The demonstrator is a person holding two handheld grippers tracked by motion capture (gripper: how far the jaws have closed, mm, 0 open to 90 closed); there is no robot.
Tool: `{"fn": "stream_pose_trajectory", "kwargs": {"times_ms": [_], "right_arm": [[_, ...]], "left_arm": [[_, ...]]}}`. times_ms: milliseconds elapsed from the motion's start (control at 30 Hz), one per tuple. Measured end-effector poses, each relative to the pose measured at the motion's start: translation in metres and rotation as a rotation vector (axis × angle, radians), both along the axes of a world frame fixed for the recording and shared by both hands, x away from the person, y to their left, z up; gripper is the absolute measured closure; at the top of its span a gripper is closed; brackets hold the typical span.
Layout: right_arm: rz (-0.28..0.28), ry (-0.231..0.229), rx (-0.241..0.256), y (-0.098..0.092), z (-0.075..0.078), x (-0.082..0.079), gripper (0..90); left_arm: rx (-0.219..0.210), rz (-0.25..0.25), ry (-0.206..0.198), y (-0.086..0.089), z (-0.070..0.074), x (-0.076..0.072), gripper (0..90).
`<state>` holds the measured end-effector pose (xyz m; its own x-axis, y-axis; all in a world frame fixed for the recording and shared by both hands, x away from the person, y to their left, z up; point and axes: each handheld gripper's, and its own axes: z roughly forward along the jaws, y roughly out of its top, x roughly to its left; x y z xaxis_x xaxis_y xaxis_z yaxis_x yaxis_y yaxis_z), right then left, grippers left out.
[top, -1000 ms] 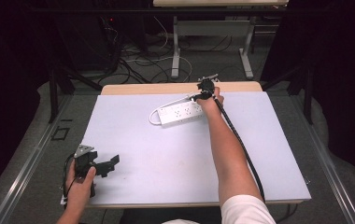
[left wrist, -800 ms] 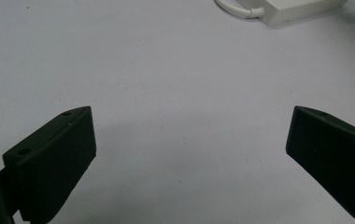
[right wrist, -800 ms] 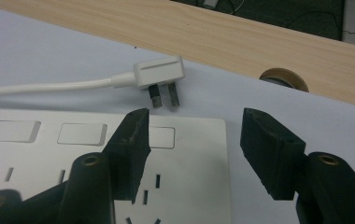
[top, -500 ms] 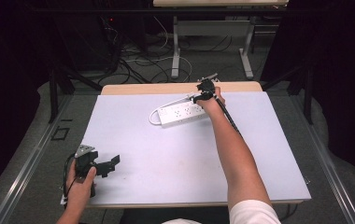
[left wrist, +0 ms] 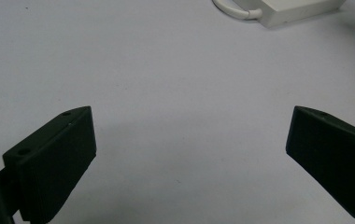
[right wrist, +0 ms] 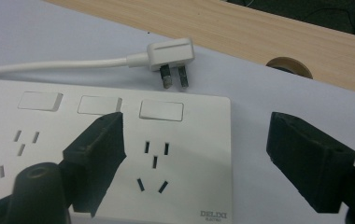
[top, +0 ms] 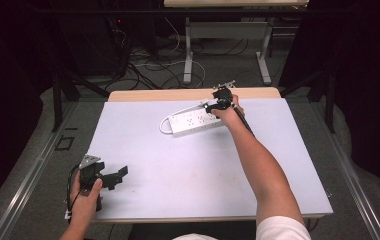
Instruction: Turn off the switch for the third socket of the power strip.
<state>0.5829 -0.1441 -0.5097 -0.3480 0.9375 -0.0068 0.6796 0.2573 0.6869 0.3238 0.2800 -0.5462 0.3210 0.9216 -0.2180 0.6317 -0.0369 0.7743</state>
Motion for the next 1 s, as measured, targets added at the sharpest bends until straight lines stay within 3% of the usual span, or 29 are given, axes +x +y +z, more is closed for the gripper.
{"fn": "stream_pose_trajectory", "kwargs": {"times_ms": [200, 333, 433, 633, 1000], "right_arm": [[0.0, 0.016, -0.027, 0.0, 0.002, -0.004, 12.5], [0.023, 0.029, -0.031, 0.0, 0.005, -0.008, 2.1], [0.027, 0.028, -0.005, 0.0, 0.008, -0.012, 1.5], [0.031, 0.032, -0.028, 0.002, 0.013, -0.021, 0.0], [0.06, 0.019, -0.02, 0.002, 0.021, -0.039, 0.0]], "left_arm": [[-0.004, 0.003, -0.007, -0.001, -0.001, 0.001, 1.6], [-0.002, 0.0, 0.0, 0.0, 0.0, 0.0, 1.7], [-0.004, 0.005, -0.005, 0.0, 0.0, 0.0, 1.7], [-0.007, 0.002, -0.001, -0.003, 0.0, 0.0, 1.7], [0.001, -0.009, -0.013, -0.007, -0.001, 0.002, 1.7]]}}
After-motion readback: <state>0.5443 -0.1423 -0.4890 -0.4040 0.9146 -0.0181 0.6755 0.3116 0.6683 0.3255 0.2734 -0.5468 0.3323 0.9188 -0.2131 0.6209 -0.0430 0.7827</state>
